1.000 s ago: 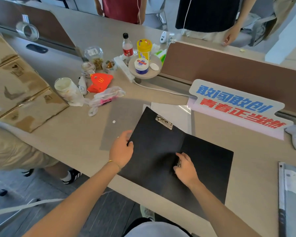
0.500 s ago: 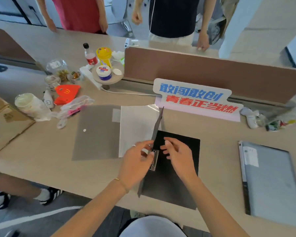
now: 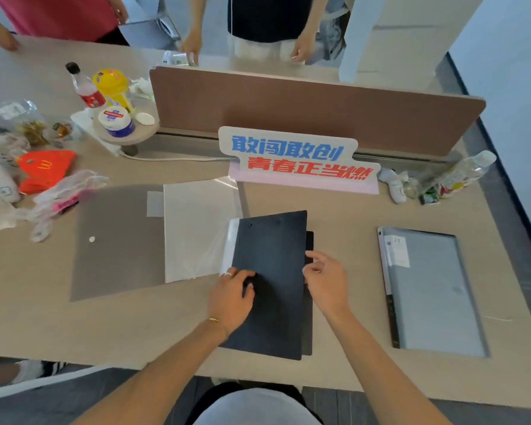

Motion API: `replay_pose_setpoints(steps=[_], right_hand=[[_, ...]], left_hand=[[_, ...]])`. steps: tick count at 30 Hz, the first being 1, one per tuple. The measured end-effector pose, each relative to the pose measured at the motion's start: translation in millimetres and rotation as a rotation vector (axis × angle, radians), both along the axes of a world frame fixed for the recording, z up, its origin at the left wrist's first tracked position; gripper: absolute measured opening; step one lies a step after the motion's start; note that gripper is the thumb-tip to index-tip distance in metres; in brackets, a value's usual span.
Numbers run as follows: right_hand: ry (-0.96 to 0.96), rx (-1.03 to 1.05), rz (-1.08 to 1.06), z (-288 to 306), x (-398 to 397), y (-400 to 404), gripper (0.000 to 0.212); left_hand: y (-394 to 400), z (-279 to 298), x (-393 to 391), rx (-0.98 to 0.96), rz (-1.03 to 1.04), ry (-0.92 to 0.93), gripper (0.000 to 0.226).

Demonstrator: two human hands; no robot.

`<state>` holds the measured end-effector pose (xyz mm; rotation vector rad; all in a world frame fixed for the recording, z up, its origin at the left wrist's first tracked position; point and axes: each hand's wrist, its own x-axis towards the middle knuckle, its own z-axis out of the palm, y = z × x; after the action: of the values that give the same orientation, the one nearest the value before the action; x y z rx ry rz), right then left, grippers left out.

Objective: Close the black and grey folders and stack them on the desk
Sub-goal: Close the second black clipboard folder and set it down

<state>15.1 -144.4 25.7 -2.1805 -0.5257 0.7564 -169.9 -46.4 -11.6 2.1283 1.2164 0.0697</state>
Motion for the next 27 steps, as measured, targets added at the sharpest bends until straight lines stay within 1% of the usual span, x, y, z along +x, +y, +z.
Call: replay_pose_setpoints(steps=[4, 7, 11, 13, 17, 19, 21, 22, 25, 27], right_hand=[[0.05, -0.085, 0.026, -22.6, 8.6, -11.2, 0.047], [0.103, -0.181, 0.065, -46.1, 11.9, -15.5, 0.049], [0.127, -0.305, 0.19, -69.1, 11.2, -19.3, 0.049], [0.089, -0.349, 0.245, -75.5, 8.9, -21.6, 0.047], [-0.026, -0.387, 0.347, -82.2, 3.0, -29.0, 0.046], [-0.089, -0.405, 0.392, -85.0, 0.7, -32.3, 0.047], [-0.1, -0.39, 0.393, -85.9, 0.7, -33.6, 0.048], [-0.094, -0.376, 0.388, -86.7, 1.1, -34.3, 0.049], [-0.029, -0.338, 0.329, -83.7, 1.5, -39.0, 0.05], [0.007, -0.316, 0.286, -79.8, 2.3, -44.1, 0.051]], left_hand=[[11.8, -23.6, -5.1, -0.02, 0.095, 0.151, 0.041], [15.9, -30.1, 0.6, -0.047, 0.163, 0.179, 0.045], [22.1, -35.4, 10.6, -0.207, 0.36, 0.129, 0.051], [26.5, -34.4, 13.8, -0.269, 0.461, 0.088, 0.053], [39.0, -27.0, 18.0, -0.457, 0.644, -0.034, 0.047], [43.0, -20.4, 17.9, -0.478, 0.647, -0.069, 0.038], [41.5, -9.0, 19.1, -0.494, 0.603, -0.1, 0.02], [39.4, -3.4, 19.8, -0.51, 0.591, -0.128, 0.019], [29.4, 9.1, 19.5, -0.584, 0.56, -0.22, 0.042], [20.5, 15.0, 19.1, -0.594, 0.517, -0.24, 0.049]])
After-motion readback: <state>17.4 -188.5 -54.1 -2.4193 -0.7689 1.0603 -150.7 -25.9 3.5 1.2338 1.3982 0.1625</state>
